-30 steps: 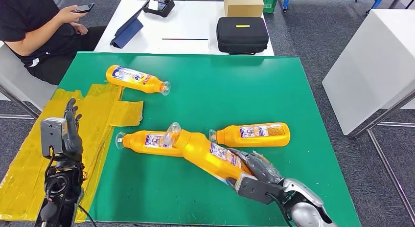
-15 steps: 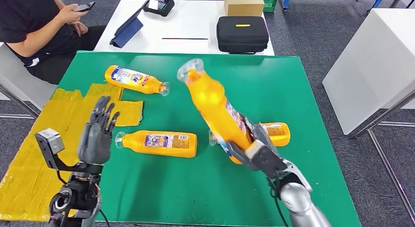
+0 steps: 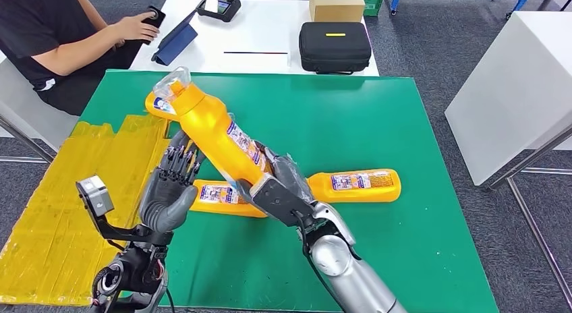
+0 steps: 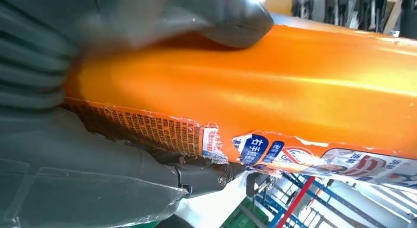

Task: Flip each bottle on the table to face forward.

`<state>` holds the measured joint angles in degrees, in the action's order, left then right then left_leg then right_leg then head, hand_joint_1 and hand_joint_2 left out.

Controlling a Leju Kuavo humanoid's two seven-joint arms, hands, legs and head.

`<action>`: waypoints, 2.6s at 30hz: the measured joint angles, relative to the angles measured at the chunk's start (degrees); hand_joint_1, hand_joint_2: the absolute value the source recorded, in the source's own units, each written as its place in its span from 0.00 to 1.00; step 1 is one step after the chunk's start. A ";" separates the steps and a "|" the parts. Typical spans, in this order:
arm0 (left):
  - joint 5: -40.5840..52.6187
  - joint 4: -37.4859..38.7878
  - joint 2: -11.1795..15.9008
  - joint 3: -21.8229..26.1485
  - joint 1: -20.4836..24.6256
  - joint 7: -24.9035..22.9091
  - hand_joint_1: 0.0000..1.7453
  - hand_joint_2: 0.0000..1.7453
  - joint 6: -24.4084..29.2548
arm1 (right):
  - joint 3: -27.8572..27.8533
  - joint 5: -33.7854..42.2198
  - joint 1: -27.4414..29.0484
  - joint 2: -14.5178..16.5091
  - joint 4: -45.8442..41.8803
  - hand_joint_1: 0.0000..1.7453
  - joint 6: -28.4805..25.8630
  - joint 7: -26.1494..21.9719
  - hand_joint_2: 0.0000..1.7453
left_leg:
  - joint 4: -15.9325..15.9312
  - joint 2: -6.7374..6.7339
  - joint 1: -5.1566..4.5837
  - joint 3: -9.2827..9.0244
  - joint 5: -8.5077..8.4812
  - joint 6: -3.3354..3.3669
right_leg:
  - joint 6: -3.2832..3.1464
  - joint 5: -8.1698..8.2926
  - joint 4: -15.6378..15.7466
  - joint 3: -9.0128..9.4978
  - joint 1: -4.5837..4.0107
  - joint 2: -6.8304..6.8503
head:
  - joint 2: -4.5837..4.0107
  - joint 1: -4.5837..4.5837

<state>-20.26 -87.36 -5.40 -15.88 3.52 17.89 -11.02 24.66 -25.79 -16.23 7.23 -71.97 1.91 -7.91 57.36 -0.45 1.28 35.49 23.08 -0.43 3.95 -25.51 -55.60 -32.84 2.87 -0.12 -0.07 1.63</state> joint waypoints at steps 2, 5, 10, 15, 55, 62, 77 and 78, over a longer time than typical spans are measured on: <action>-0.06 0.00 -0.02 -0.36 0.32 -0.08 0.00 1.00 0.01 | 0.63 -0.68 -0.44 0.56 0.79 1.00 -0.03 0.31 1.00 | 0.00 0.01 0.00 0.01 0.00 0.00 | 0.00 0.00 0.00 -0.01 -0.01 0.00 | 0.00 0.00; -0.70 0.00 -0.25 -1.19 1.63 -0.93 0.00 1.00 0.22 | 2.55 -2.83 -1.68 2.14 3.12 1.00 -0.45 1.48 1.00 | 0.00 0.01 0.03 0.00 0.00 0.00 | 0.00 0.00 0.00 -0.03 -0.03 0.00 | 0.00 0.01; -3.07 0.03 -0.51 -1.47 3.86 -2.42 0.00 1.00 1.90 | 7.35 -6.56 -3.24 4.83 7.89 1.00 -1.95 2.68 1.00 | 0.00 0.00 0.07 -0.01 -0.03 -0.03 | 0.00 0.01 -0.02 -0.04 -0.06 -0.01 | 0.00 0.00; -5.42 0.07 -0.30 0.71 4.70 -3.16 0.00 1.00 4.37 | 13.74 -10.61 -3.97 5.92 11.26 1.00 -3.81 3.89 1.00 | 0.00 -0.01 0.06 0.01 -0.03 -0.03 | 0.00 0.00 -0.02 -0.07 -0.04 -0.03 | 0.00 0.00; 28.35 0.87 0.98 7.55 7.30 -0.75 1.00 1.00 24.83 | 20.31 -17.53 -3.14 2.56 10.76 0.00 -8.87 10.28 0.00 | 0.00 -0.01 0.06 0.02 -0.03 -0.03 | -0.09 0.08 -0.01 -0.12 -0.04 -0.05 | 0.00 0.00; 54.61 7.54 3.22 10.89 12.58 -3.91 1.00 1.00 38.67 | 16.16 -19.49 -0.55 -0.28 5.54 0.00 -8.26 10.22 0.00 | 0.00 -0.03 0.06 0.02 -0.05 -0.02 | -0.13 0.12 -0.01 -0.13 -0.04 -0.06 | 0.00 -0.01; 91.19 36.29 5.06 4.31 24.31 -15.53 1.00 1.00 46.89 | 15.40 -20.33 -0.65 -2.64 3.01 0.00 -5.48 10.51 1.00 | 0.01 -0.02 0.03 0.02 -0.14 0.05 | -0.06 0.19 -0.01 -0.12 -0.02 -0.06 | 0.00 -0.01; 92.43 38.87 5.03 3.38 25.22 -16.07 1.00 1.00 46.63 | 15.52 -20.30 -0.83 -2.71 3.01 0.00 -5.36 10.37 1.00 | 0.01 -0.03 0.03 0.02 -0.14 0.05 | -0.05 0.20 -0.01 -0.12 -0.02 -0.06 | 0.00 -0.01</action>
<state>72.17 -48.49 -0.37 -12.50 28.73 1.82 35.61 40.18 -46.09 -17.06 4.52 -68.96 -3.45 2.46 57.37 -0.48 1.31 35.51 22.94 -0.37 3.91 -25.30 -55.61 -32.96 2.85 -0.18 -0.07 1.63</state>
